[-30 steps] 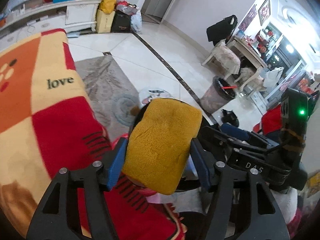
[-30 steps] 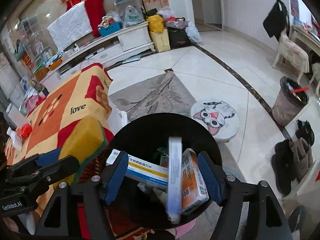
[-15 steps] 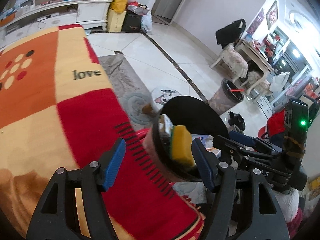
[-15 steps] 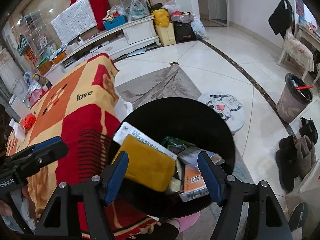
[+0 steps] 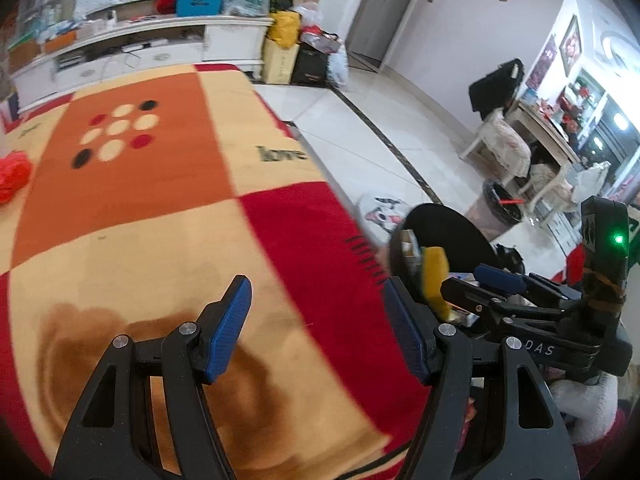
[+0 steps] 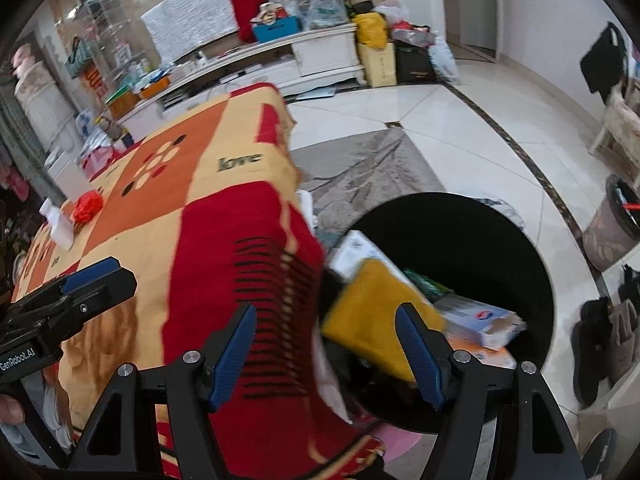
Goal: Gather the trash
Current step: 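Move both tools back to the blanket toward the white foam block and red bag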
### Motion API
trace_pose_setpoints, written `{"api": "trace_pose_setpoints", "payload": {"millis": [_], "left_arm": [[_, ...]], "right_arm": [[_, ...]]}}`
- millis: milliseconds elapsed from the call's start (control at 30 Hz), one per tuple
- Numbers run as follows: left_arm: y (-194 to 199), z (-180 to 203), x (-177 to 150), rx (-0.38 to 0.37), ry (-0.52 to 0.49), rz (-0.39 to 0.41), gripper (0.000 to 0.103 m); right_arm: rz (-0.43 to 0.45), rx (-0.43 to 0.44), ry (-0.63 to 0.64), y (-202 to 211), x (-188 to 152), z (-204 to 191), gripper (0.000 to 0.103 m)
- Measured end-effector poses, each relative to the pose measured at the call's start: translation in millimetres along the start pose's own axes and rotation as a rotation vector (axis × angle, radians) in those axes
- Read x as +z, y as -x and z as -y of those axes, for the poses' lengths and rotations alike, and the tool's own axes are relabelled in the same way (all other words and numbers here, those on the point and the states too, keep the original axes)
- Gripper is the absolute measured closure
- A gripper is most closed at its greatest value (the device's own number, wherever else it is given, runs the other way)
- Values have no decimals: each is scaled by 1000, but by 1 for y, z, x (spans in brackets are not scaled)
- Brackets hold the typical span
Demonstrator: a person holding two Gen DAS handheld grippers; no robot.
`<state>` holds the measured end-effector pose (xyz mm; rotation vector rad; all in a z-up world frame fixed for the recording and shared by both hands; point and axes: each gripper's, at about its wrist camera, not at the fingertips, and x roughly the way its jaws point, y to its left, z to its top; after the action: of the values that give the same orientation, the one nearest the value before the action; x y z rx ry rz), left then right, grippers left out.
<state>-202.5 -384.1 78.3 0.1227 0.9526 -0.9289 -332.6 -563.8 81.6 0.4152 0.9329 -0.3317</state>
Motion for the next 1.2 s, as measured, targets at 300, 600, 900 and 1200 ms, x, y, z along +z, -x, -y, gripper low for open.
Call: {"api": "trace_pose_setpoints", "payload": {"millis": [300,600,900,1200], "left_arm": [[35,-67,-15,115,77,50,36],[76,-154,-35,214,226,89,36],[117,-252,-41,304,418,144,36],[123,-324,5,419,551,184,35]], "right_arm": [[-30,67,101,-21,5,-64,34],[-84,142,203,-55,8,-137,33],[-137,201,309,-86,14,-209,33],[-154,247,381,-105,26,-261,32]]}}
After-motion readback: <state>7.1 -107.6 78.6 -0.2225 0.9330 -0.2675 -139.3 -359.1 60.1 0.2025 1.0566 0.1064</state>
